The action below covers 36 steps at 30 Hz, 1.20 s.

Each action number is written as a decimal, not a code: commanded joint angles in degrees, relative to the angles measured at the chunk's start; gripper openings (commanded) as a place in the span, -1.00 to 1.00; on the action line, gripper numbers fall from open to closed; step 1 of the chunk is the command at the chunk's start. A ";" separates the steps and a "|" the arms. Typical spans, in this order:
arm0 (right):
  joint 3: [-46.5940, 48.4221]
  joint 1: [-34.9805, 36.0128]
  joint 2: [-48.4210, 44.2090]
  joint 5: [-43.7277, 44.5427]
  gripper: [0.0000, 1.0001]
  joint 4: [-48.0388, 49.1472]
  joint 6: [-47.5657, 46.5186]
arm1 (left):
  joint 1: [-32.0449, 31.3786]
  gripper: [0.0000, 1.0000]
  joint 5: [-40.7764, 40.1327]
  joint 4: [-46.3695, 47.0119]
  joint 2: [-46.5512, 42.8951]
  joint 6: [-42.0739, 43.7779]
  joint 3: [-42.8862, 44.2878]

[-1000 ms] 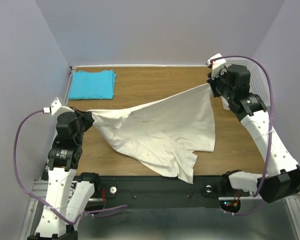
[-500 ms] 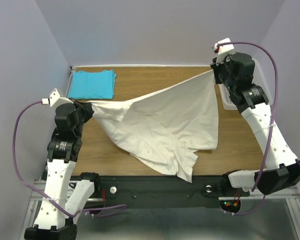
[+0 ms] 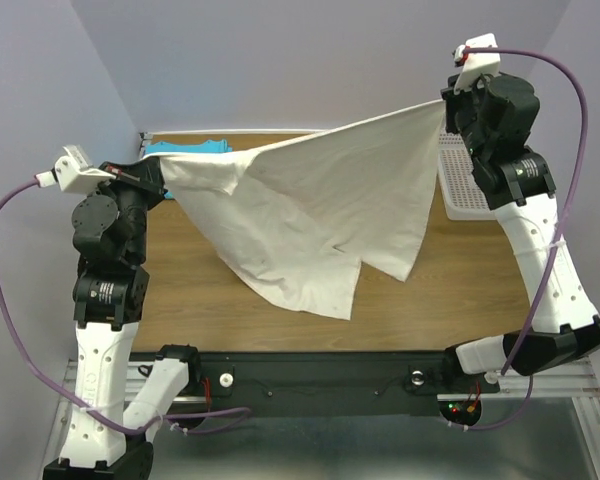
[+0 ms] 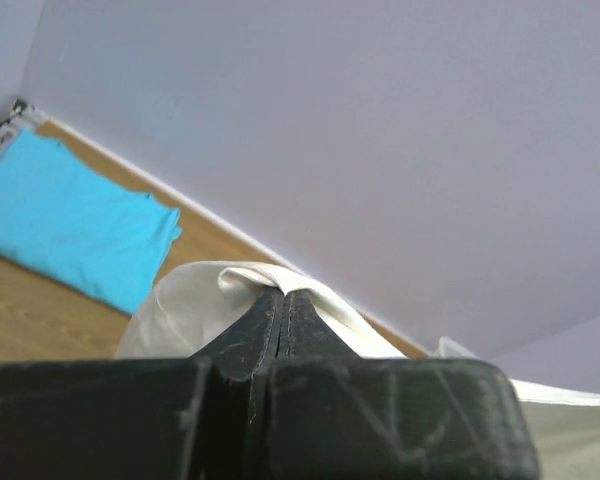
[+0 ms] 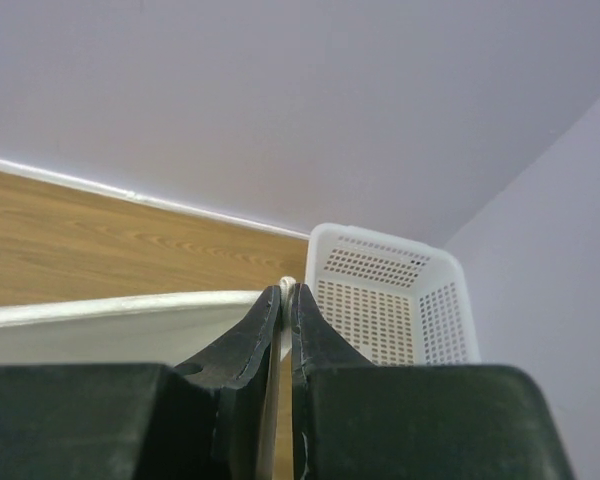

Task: Fold and stack the t-shirts
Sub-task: Flatten the tshirt out

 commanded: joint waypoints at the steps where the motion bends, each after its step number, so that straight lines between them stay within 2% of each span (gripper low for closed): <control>1: 5.61 -2.39 0.29 5.71 -0.99 4.14 -1.53 | 0.45 -1.00 -4.45 6.39 -0.55 2.91 4.31; 5: 7.99 -3.36 0.65 5.37 -0.99 4.05 -1.09 | 0.36 -1.00 -5.86 5.78 -0.38 3.80 3.35; 12: 5.09 -3.27 -0.06 3.87 -0.99 3.88 -0.91 | 0.45 -1.00 -3.23 6.13 -0.46 3.71 0.97; 19: 7.64 -3.28 1.08 3.52 -0.99 3.61 -1.44 | 0.45 -1.00 -0.68 9.81 -0.12 4.33 2.38; 23: 8.69 -3.27 5.03 0.44 -0.99 4.23 -1.36 | 0.36 -1.00 -0.68 14.29 5.59 1.34 1.68; 28: 13.69 -3.28 12.06 -3.16 -0.99 6.60 0.31 | 0.36 -1.00 5.19 25.01 16.83 -4.10 3.08; 31: 21.05 -4.06 20.47 -3.87 -0.99 7.56 1.80 | 0.36 -1.00 8.71 30.29 25.18 -6.13 7.72; 36: 33.28 -7.49 28.32 -4.49 -0.99 11.24 6.20 | 0.36 -1.00 14.60 33.02 37.23 -7.54 23.80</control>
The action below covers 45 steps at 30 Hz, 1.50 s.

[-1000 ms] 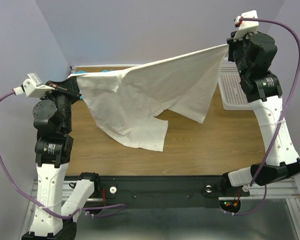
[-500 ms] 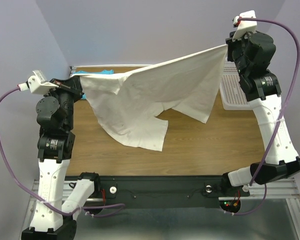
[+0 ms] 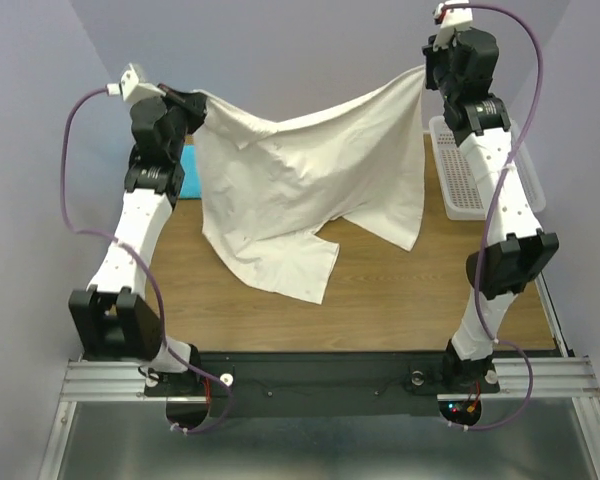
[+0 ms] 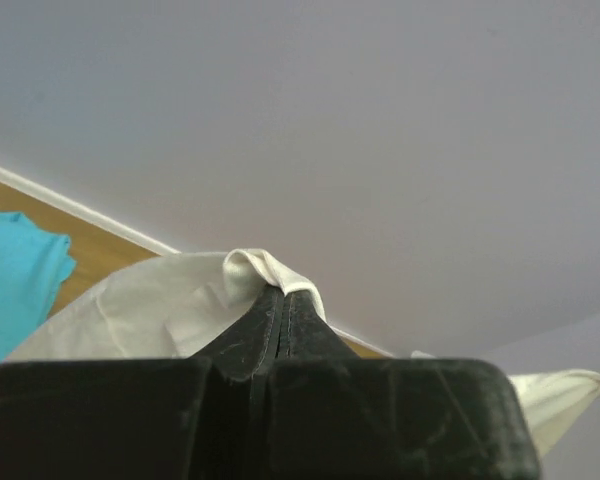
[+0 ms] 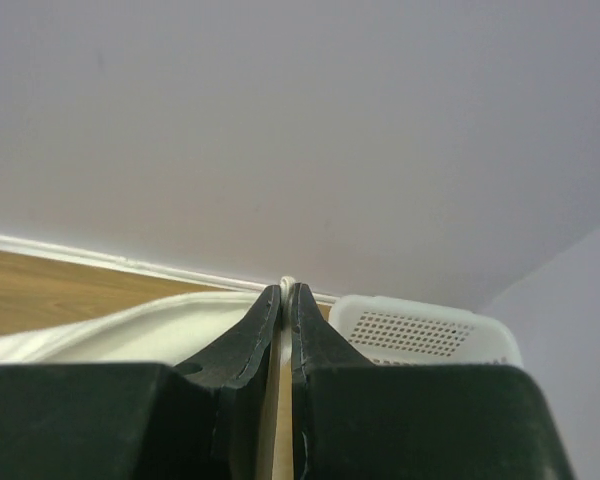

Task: Fold and stack the t-shirts
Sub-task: Flatten the tshirt out

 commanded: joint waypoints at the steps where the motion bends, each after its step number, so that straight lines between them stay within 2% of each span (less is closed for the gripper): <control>1: 8.60 -3.67 1.38 0.06 -0.99 9.00 4.26 | 0.27 -1.00 6.96 10.88 2.38 -2.43 13.63; 6: 14.93 -8.41 -1.33 -3.35 -0.99 11.29 7.77 | -0.08 -1.00 10.48 11.41 5.73 -1.55 29.01; 8: 14.94 -9.21 -3.61 -4.50 -0.99 11.47 7.51 | -0.08 -1.00 11.71 10.98 4.85 -0.67 30.87; 10: 11.87 -9.21 -8.01 -7.66 -0.99 11.47 7.34 | -0.08 -1.00 11.63 10.97 1.17 0.65 28.96; 13: 8.44 -9.30 -11.53 -11.69 -0.99 8.33 7.86 | -0.08 -1.00 11.72 12.47 -6.82 2.66 19.22; 14: 7.38 -9.30 -13.63 -12.67 -0.99 7.09 7.86 | -0.08 -1.00 11.63 12.38 -11.28 3.02 13.01; 16: 2.82 -9.30 -15.92 -18.19 -0.99 2.70 5.95 | 0.01 -1.00 12.59 12.12 -15.70 3.37 6.04; 17: 0.98 -9.30 -18.72 -21.35 -0.99 0.42 4.54 | 0.01 -1.00 13.12 11.77 -19.72 3.11 -1.04; 18: -1.48 -9.30 -20.22 -28.08 -0.99 -3.52 2.78 | 0.01 -1.00 13.91 10.37 -21.59 2.94 -4.51; 19: -9.07 -9.21 -22.33 -30.93 -0.99 -5.12 -0.28 | 0.01 -1.00 15.83 9.49 -23.17 2.85 -7.94; 20: -12.89 -9.29 -26.26 -33.57 -0.99 -6.79 -2.14 | 0.01 -1.00 16.72 8.61 -26.06 2.59 -15.02; 21: -21.80 -9.30 -28.48 -37.60 -0.99 -10.03 -5.98 | 0.01 -1.00 18.20 6.95 -27.48 2.41 -18.57; 22: -21.89 -9.30 -30.50 -38.69 -0.99 -11.63 -6.02 | 0.01 -1.00 18.92 6.15 -28.72 2.15 -22.00; 23: -31.81 -9.30 -32.44 -39.57 -0.99 -12.77 -10.11 | -0.08 -1.00 19.79 5.36 -29.95 1.80 -25.34; 24: -36.78 -9.21 -37.15 -40.97 -0.99 -15.22 -12.76 | -0.08 -1.00 21.02 3.61 -32.13 0.92 -31.38; 26: -47.24 -9.21 -41.92 -40.55 -0.99 -16.38 -19.34 | 0.01 -1.00 23.92 1.32 -33.99 0.13 -36.60; 27: -56.08 -9.21 -44.04 -40.37 -0.99 -16.91 -21.47 | -0.08 -1.00 24.72 -1.83 -35.83 -0.49 -40.62; 28: -60.61 -9.29 -48.06 -39.76 -0.99 -18.48 -25.75 | 0.01 -1.00 25.68 -3.51 -36.80 -0.75 -42.23; 30: -69.82 -9.30 -51.51 -38.70 -0.99 -20.42 -28.33 | 0.01 -1.00 26.13 -9.38 -39.87 -1.37 -44.87; 33: -76.79 -9.30 -55.56 -38.61 -0.99 -22.80 -32.91 | -0.17 -1.00 25.69 -17.82 -42.00 -1.90 -44.97; 39: -80.25 -9.30 -56.80 -40.28 -0.99 -29.29 -41.78 | -0.17 -1.00 24.37 -33.29 -41.65 -0.50 -42.08; 45: -82.71 -9.21 -57.41 -32.64 -0.99 -32.11 -47.41 | -0.26 -1.00 25.16 -43.32 -44.37 0.47 -41.90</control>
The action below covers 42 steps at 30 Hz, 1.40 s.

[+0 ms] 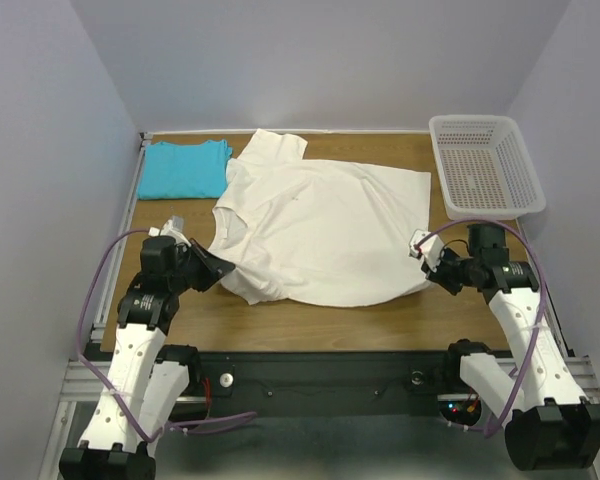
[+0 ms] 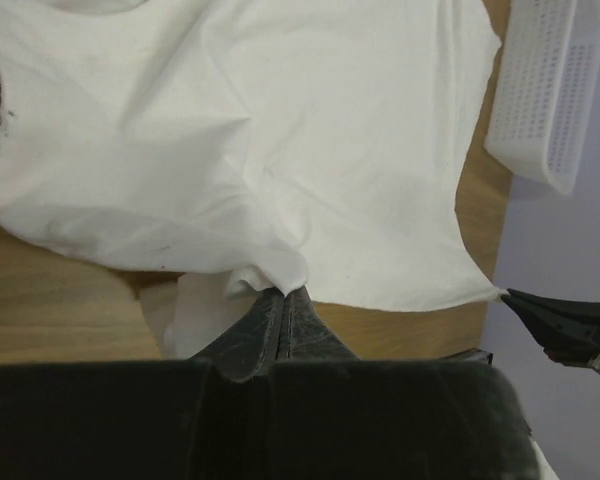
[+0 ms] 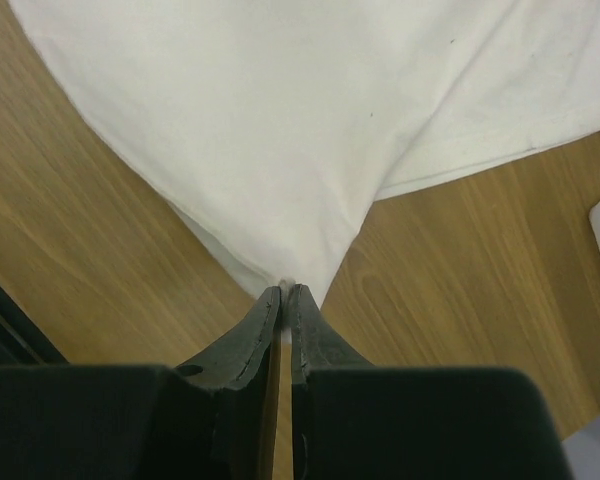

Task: Fold and stack the t-shirts
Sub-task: Flatten the tshirt out

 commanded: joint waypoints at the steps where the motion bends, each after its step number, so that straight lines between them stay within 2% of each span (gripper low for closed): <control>1: -1.32 0.06 -0.89 4.13 -0.99 -3.62 -6.67 | -0.13 -1.00 2.19 -8.81 -2.58 1.46 2.21; 7: 0.17 0.06 -2.21 3.25 -0.99 -10.73 -10.54 | -0.12 -1.00 6.14 -16.36 -6.18 2.85 5.72; 10: 1.31 0.06 -3.53 1.94 -0.97 -12.32 -10.64 | -0.12 -1.00 5.28 -20.93 -7.59 4.00 8.53; 11: 1.84 0.06 -4.49 1.50 -0.82 -12.24 -9.51 | -0.21 -1.00 4.84 -22.07 -7.59 4.96 9.67; 12: 2.37 0.06 -4.76 0.62 -0.22 -12.23 -8.97 | -0.13 -0.65 4.22 -24.09 -7.68 5.41 10.20; 13: 3.50 0.06 -4.94 0.18 0.15 -12.06 -8.53 | -0.12 -0.45 2.48 -24.80 -7.68 5.67 10.82; 14: 4.21 0.06 -4.59 -0.17 0.42 -11.89 -7.40 | -0.12 -0.09 1.50 -25.33 -7.94 6.55 12.74; 15: 4.91 0.15 -4.41 -1.22 0.62 -11.80 -7.12 | -0.12 0.12 0.27 -25.42 -8.03 7.16 13.89; 16: 5.62 -0.03 -4.06 -1.66 0.65 -11.71 -6.95 | -0.12 0.33 -0.78 -25.43 -8.12 7.69 15.12; 18: 7.38 0.06 -3.19 -2.37 0.69 -10.66 -5.98 | -0.13 0.60 -4.30 -25.07 -7.60 9.80 18.54; 19: 7.90 0.06 -2.83 -3.16 0.72 -9.52 -4.93 | -0.12 0.62 -6.48 -24.90 -7.07 10.15 19.43; 21: 8.61 0.06 -1.52 -3.95 0.73 -6.98 -1.43 | -0.21 0.63 -8.08 -23.24 -6.02 10.68 20.40; 23: 8.44 0.06 0.94 -4.83 0.73 -0.83 5.93 | -0.12 0.62 -8.88 -16.58 -5.92 10.34 19.45; 25: 8.00 0.06 5.05 -5.44 0.72 5.76 12.27 | -0.21 0.63 -9.05 -5.08 -5.14 9.46 15.06; 26: 8.26 0.06 6.82 -5.54 0.71 7.70 18.13 | -0.13 0.62 -8.62 -0.60 -2.52 9.37 13.39; 27: 8.87 0.06 8.49 -5.36 0.69 11.46 21.50 | -0.12 0.63 -8.70 7.71 -0.41 9.28 10.50; 28: 9.49 0.06 12.42 -5.10 0.67 13.06 27.80 | -0.12 0.62 -8.35 11.71 5.18 9.54 9.60; 29: 10.19 0.06 14.12 -4.84 0.65 14.47 30.73 | -0.12 0.62 -7.83 15.49 5.24 10.33 9.07; 30: 12.02 0.15 16.05 -4.66 0.60 16.49 33.20 | -0.12 0.60 -8.35 20.66 11.94 11.38 9.85; 32: 13.70 0.06 20.70 -3.87 0.52 18.43 39.86 | -0.12 0.60 -10.27 23.17 18.57 15.49 12.31; 33: 14.67 0.15 21.94 -4.04 0.45 19.57 41.20 | -0.04 0.60 -12.46 25.44 24.69 16.56 15.19; 35: 15.29 0.15 25.10 -3.43 0.41 20.72 43.05 | -0.12 0.60 -13.79 26.95 30.17 19.55 18.11; 38: 14.51 0.06 27.13 -2.29 0.42 22.22 42.37 | 0.05 0.57 -15.90 28.81 42.19 21.32 24.33; 42: 11.61 0.06 26.53 -1.85 0.44 22.74 40.26 | -0.12 0.47 -17.75 27.40 52.14 23.51 31.11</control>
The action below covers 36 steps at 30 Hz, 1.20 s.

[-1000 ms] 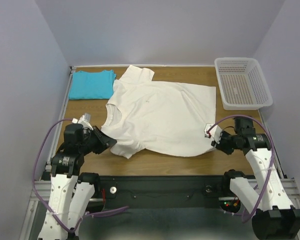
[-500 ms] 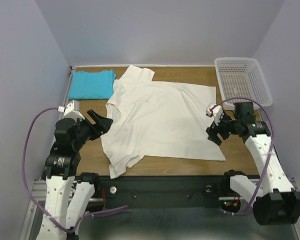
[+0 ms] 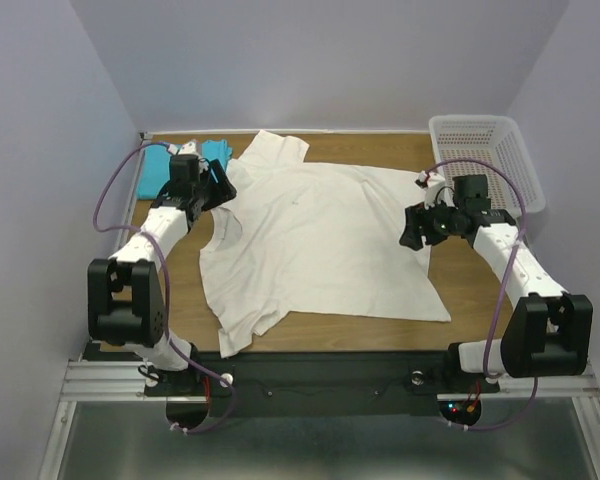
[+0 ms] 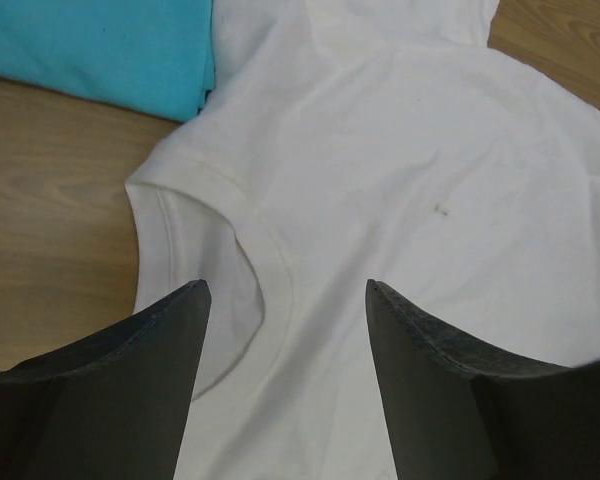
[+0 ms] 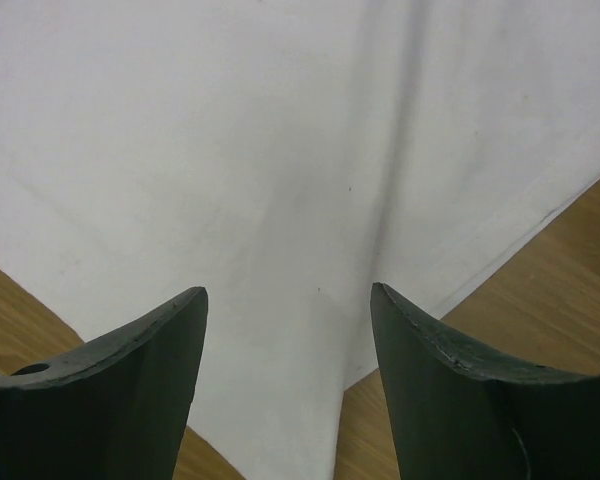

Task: Fold and stack the t-shirts
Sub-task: Flatten the tshirt out

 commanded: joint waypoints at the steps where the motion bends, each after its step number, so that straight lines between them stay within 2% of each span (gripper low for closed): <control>1: -1.64 0.06 -1.47 1.63 0.45 4.21 0.74 | -0.15 0.45 -5.01 4.73 5.61 5.02 8.00; 4: -3.66 0.06 -1.74 2.86 0.46 5.00 0.56 | -0.06 0.44 -7.65 3.16 11.67 7.57 12.91; 7: -4.63 0.15 -1.30 3.57 0.46 5.79 0.56 | -0.15 0.43 -6.96 1.22 17.48 8.54 17.75; 11: -4.29 0.06 0.37 5.49 0.46 6.58 1.61 | -0.23 0.28 -4.76 -2.47 25.38 8.98 24.34; 16: -4.37 0.15 1.34 8.48 0.46 7.29 2.14 | -0.67 0.13 -4.14 -6.42 30.14 9.51 28.30; 19: -4.63 0.06 2.04 9.98 0.46 7.46 2.40 | -1.02 0.05 -3.97 -6.52 30.85 10.04 28.75; 23: -4.90 0.15 2.66 11.56 0.46 7.64 2.40 | -1.11 -0.26 -1.34 -7.22 31.73 11.00 29.89; 24: -4.81 0.15 2.66 11.83 0.46 7.55 2.40 | -1.11 -0.71 -0.98 -7.31 31.47 11.18 30.07; 25: -4.72 0.15 2.66 12.00 0.46 7.64 2.49 | -1.11 -0.92 -1.15 -7.48 31.03 11.18 30.24; 26: -4.81 0.15 2.48 12.44 0.46 7.64 2.40 | -1.11 -0.98 -1.50 -7.14 30.16 10.92 30.07; 36: -5.08 0.06 3.45 15.34 0.45 7.73 1.79 | -0.67 -1.00 -12.84 -8.28 20.22 10.65 27.62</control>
